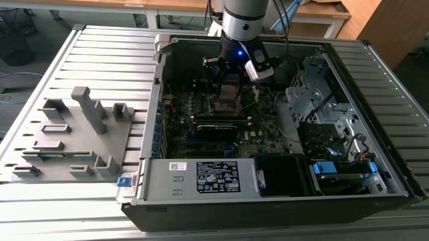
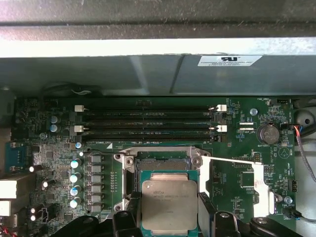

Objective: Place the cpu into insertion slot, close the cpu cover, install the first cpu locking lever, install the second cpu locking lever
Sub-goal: 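Place the cpu into insertion slot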

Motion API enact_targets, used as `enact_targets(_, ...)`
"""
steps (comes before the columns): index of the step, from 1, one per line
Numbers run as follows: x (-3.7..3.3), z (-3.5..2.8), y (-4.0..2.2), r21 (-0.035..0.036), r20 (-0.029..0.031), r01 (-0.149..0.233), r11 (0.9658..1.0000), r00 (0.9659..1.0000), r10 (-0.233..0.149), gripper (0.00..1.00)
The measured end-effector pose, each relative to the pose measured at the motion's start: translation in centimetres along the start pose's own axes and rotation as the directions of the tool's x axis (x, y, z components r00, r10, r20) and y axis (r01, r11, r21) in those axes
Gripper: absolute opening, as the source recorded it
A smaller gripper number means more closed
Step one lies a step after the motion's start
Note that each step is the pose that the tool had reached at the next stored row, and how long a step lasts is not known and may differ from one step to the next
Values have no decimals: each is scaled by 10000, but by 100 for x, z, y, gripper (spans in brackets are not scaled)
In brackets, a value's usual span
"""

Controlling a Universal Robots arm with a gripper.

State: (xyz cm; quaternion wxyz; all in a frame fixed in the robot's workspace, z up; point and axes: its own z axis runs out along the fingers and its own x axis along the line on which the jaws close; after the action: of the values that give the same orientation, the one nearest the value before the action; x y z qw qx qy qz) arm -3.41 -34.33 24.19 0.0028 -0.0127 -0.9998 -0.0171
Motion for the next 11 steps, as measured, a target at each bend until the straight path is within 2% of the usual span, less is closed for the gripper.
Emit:
enact_targets(6,0,2,0,0,0,0,10000,10000,0,54)
enact_targets(11,0,38,-1,0,0,0,10000,10000,0,54)
